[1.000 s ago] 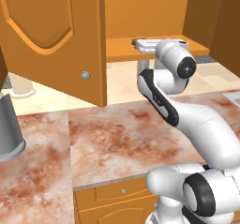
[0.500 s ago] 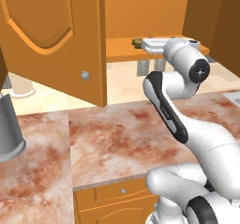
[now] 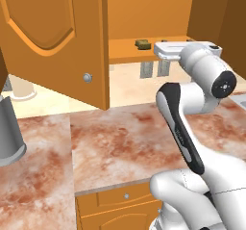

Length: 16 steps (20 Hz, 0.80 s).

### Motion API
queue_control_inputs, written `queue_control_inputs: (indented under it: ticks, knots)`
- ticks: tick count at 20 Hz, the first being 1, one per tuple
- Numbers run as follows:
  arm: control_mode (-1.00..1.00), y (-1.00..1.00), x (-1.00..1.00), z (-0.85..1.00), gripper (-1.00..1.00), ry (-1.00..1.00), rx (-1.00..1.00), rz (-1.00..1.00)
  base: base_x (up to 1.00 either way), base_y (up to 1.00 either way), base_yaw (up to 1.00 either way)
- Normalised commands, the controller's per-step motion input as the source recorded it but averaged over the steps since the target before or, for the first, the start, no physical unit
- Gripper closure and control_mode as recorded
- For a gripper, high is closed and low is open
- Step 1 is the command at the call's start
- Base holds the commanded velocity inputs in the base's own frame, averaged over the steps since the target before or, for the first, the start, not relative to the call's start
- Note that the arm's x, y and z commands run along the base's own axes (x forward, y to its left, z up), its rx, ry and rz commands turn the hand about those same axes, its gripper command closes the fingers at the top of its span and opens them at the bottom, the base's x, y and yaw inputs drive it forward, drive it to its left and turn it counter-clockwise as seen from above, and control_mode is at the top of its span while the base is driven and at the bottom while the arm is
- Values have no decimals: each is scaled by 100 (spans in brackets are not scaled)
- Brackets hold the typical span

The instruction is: Pick up the sponge and bar soap from the sink, and place them back in the cabinet, and close the cabinet doors.

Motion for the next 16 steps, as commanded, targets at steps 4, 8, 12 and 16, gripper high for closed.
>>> queue_control_inputs:
  ticks: [4, 8, 12, 16]
  knots:
    - [-100, 0, -62, 22, -100, 0, 0, 0, 0, 0, 0]
    - [-100, 0, -60, 17, -100, 0, 0, 0, 0, 0, 0]
    - [-100, 0, -61, 8, -100, 0, 0, 0, 0, 0, 0]
    - [-100, 0, -67, 0, -100, 0, 0, 0, 0, 0, 0]
